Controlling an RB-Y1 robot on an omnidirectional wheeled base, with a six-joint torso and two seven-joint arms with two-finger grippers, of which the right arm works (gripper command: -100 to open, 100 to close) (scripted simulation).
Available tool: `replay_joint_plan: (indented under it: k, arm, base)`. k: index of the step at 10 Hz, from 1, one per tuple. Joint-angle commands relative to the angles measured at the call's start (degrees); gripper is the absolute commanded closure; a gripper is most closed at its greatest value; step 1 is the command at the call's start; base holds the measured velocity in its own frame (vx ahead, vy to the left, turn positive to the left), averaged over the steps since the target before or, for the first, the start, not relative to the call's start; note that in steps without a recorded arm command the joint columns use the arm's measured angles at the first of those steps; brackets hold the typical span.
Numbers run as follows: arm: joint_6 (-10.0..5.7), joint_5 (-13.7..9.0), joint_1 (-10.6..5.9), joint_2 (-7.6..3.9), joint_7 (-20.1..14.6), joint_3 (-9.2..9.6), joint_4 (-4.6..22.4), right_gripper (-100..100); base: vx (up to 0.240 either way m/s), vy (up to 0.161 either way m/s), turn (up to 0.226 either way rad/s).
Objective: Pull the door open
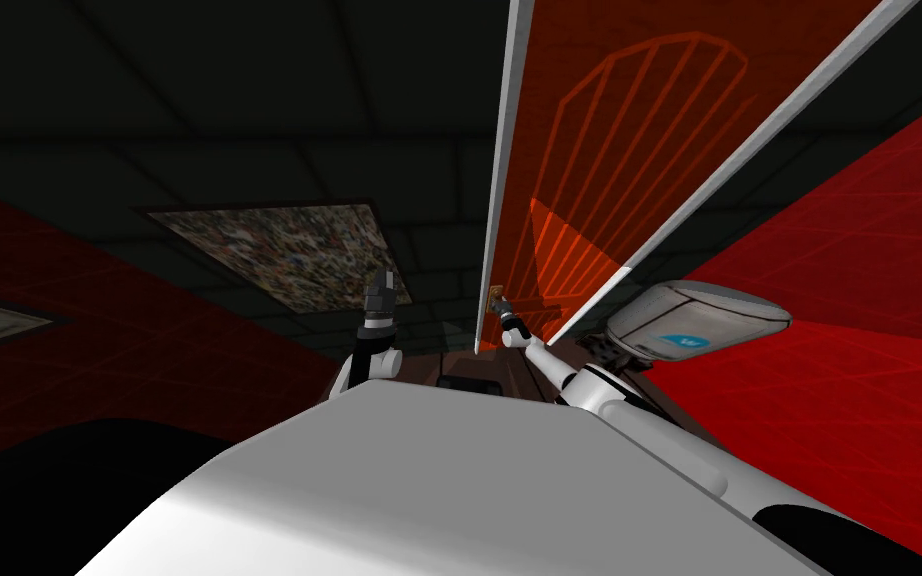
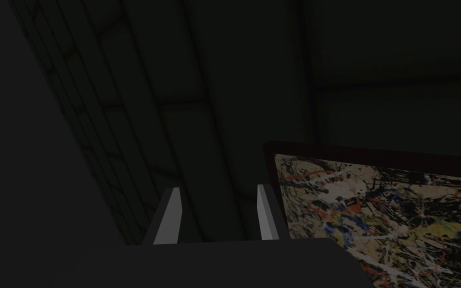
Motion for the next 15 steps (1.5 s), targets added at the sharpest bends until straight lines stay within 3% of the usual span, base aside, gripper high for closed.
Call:
replay_joint_plan:
  k: [1,5,6,13,14,15]
  arm:
    - [0.12,0.0,-0.08,0.04,0.0,0.03,-0.1,100]
    - [0.12,0.0,-0.08,0.04,0.0,0.03,-0.1,100]
    - [-0.1,-0.1,-0.11,-0.4,-0.2,0.31,-0.4,-100]
    - [-0.37,-0.2,-0.8,-1.17,-0.9,1.12,-1.1,-100]
    - [-1.02,-0.4,-0.43,-2.77,-2.3,0.76,-0.6,-100]
    - [-1.29,-0.5,-0.26,-3.48,-2.8,0.59,-0.4,-100]
  base:
    - [-0.001,0.0,-0.035]
    - [-0.001,0.001,0.006]
    - [-0.14,0.03,-0.02]
    - [-0.171,-0.035,-0.036]
    - [0.044,0.04,0.193]
    - [0.1,0.051,0.208]
